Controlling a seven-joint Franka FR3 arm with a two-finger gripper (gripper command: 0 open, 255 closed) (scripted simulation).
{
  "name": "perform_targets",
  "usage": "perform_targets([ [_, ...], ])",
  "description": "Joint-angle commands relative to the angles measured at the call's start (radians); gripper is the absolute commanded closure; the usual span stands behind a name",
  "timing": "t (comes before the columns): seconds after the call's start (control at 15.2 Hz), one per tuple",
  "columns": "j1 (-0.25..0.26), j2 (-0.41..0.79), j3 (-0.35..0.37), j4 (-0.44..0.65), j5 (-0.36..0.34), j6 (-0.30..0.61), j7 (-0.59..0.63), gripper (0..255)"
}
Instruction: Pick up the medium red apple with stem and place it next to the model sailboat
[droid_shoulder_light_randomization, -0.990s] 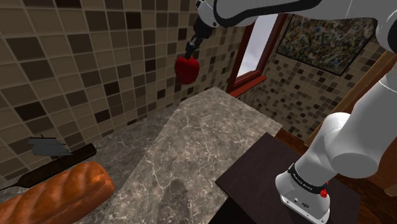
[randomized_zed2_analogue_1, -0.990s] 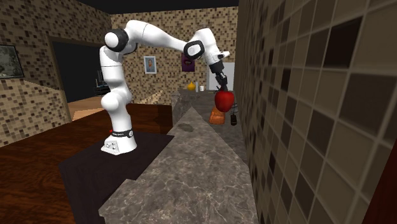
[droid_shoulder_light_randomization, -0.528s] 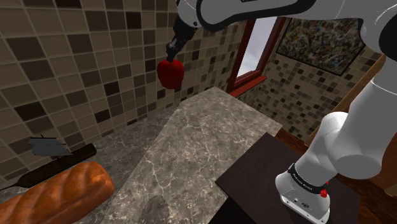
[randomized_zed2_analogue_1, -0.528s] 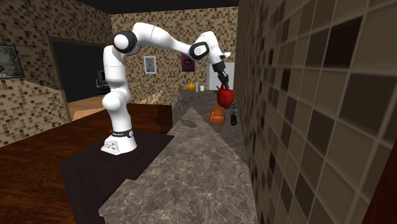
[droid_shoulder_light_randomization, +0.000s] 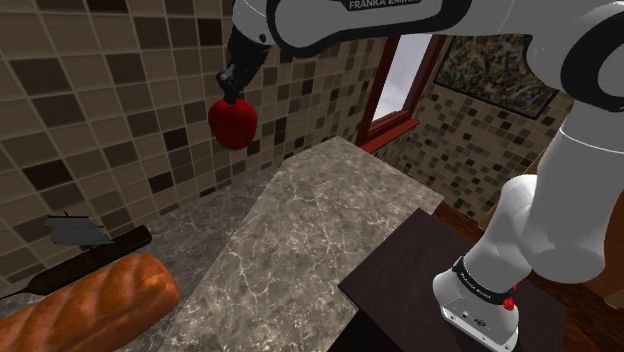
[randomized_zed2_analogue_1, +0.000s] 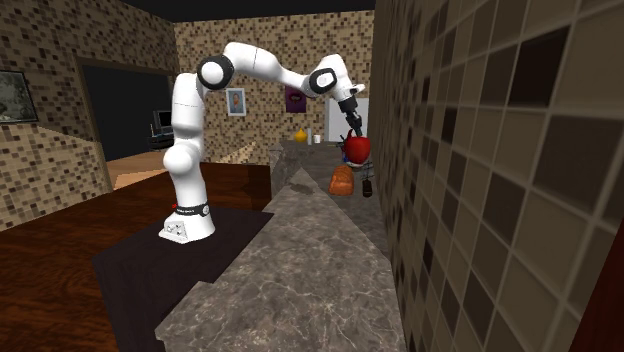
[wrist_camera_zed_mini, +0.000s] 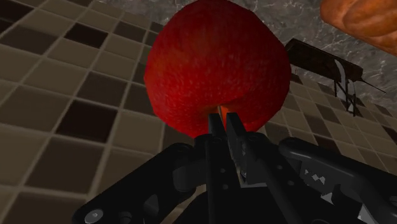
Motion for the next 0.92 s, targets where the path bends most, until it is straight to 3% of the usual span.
perform_targets([
  [0.0, 0.031, 0.039, 0.012, 0.053, -0.026, -0.017, 0.054, 255],
  [0.46, 0.138, 0.242, 0.035, 0.354, -0.093, -0.131, 0.187, 255],
  [0.86, 0.137, 0.240, 0.031, 0.270, -0.099, -0.050, 0.200, 255],
])
